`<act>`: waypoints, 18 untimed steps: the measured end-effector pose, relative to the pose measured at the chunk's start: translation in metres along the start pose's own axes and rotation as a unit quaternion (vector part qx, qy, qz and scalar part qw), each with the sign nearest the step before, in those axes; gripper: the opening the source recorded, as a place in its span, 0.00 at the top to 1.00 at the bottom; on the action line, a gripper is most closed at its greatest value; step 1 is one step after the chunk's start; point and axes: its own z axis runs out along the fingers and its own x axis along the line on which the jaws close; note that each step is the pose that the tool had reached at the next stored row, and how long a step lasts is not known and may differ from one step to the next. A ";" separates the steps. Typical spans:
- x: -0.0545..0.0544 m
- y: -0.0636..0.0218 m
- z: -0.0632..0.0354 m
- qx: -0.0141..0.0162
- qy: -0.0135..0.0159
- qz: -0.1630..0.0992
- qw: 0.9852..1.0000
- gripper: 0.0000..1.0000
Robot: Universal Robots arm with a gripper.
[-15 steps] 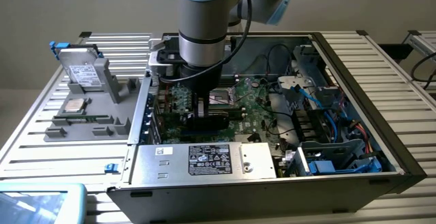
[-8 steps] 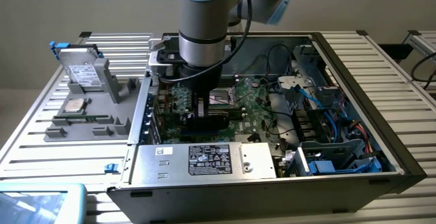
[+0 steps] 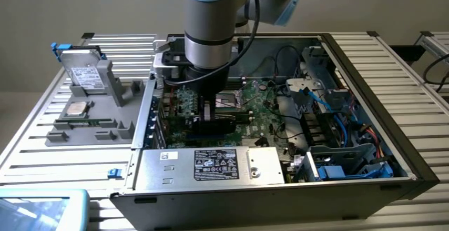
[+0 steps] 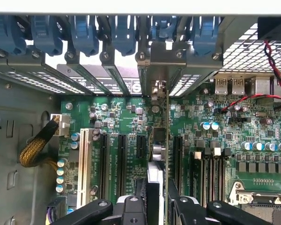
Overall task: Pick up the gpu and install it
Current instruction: 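Insert the gpu into the slot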
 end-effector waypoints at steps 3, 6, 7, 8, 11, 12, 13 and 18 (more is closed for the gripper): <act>0.000 -0.0015 0.0000 0.000 0.000 0.000 1.000 0.72; 0.000 -0.0018 0.0000 0.000 0.000 0.000 1.000 0.72; 0.000 -0.0018 0.0002 0.000 0.000 0.000 1.000 0.72; 0.000 -0.0018 0.0005 0.000 0.000 0.000 1.000 0.72; 0.000 -0.0014 0.0017 0.000 0.000 0.000 1.000 0.72; 0.000 -0.0013 0.0021 0.000 0.000 0.000 1.000 0.72; 0.000 -0.0011 0.0024 0.000 0.000 0.000 1.000 0.72; 0.000 -0.0007 0.0035 0.000 0.000 0.000 1.000 0.72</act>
